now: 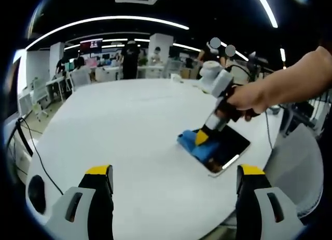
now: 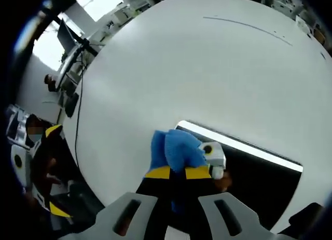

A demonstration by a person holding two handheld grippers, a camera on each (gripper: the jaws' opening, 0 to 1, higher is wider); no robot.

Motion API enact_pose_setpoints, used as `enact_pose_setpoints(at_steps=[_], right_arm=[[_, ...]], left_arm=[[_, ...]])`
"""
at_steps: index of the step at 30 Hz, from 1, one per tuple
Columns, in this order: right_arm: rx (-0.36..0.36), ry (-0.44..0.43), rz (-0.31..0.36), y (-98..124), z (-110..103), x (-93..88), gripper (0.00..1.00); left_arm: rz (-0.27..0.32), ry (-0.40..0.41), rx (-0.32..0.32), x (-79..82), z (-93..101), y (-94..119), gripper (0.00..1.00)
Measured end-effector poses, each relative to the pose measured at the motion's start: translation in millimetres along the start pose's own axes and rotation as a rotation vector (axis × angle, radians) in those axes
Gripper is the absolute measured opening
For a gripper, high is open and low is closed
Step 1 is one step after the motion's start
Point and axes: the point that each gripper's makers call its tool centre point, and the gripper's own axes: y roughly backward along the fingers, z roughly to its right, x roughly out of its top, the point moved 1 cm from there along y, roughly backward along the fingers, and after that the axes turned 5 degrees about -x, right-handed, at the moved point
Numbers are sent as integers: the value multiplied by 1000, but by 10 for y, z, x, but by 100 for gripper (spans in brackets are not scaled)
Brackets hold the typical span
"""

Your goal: Wipe the mirror surface with the cleaning cloth until all visible marks leave the cleaned area.

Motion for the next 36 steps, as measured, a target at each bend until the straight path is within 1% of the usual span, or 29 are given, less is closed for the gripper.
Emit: enact_pose_setpoints(at_steps=[4, 8, 13, 16, 19, 26, 36], right_arm=[[3, 6, 15, 18, -48, -61, 2], [6, 18, 10, 16, -49, -58, 2], [22, 3, 4, 6, -37, -52, 2], [23, 13, 15, 7, -42, -57, 2], [30, 1, 23, -4, -31, -49, 2], [33, -7, 51, 52, -49, -91, 2], [36, -23, 59, 67, 76, -121, 2]], left_arm=[[4, 4, 7, 0, 1, -22, 99], [9, 4, 4, 29, 31, -45, 99], [9, 1, 3, 37, 40, -51, 99], [8, 0, 5, 41, 45, -42, 99], [6, 1, 6, 36, 45, -42, 99], [12, 4, 6, 50, 75, -55, 99], [10, 3, -1, 47, 136, -101, 99]])
